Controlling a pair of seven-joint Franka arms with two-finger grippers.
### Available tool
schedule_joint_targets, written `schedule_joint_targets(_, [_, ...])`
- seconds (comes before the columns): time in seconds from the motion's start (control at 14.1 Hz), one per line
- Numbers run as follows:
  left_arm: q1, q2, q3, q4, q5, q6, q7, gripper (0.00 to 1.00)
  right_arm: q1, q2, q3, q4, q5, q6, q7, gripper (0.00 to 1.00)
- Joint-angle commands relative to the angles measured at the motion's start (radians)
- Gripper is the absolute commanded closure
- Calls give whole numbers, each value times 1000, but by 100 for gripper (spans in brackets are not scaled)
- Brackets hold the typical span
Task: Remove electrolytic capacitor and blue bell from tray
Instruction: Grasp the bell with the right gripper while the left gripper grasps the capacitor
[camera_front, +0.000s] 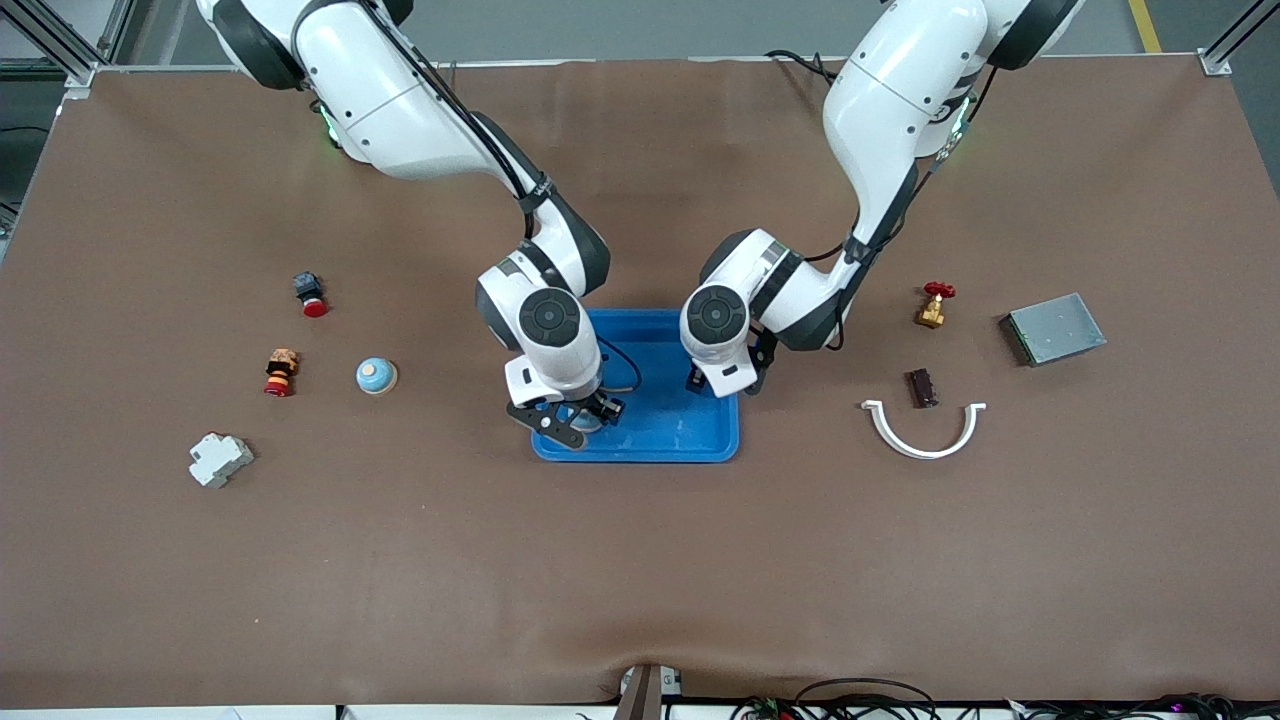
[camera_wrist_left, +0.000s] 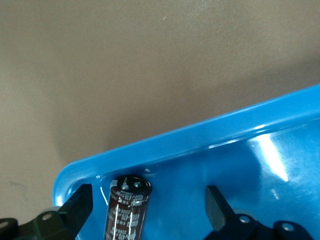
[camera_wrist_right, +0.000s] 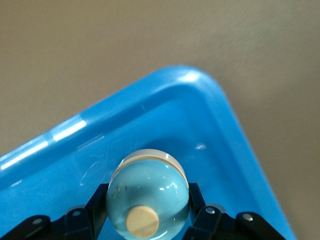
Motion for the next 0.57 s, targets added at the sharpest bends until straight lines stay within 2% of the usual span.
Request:
schedule_joint_targets(0.0, [-22,30,5,41,25,4,-23,0,-42,9,18,86,-3,-117,-20,100])
schedule_joint_targets(0.21, [-31,30,5,41,23,4,-23,0,-125,-37,39,79,102,-157,-195,100])
schedule_joint_targets(0.35, [-29,29,5,41,25,4,-21,34,-157,-69,32,79,109,-244,-301,100])
schedule_joint_targets(0.5, [-29,30,7,41,25,4,-21,60,-185,-101,21,39,83,-248,-392,100])
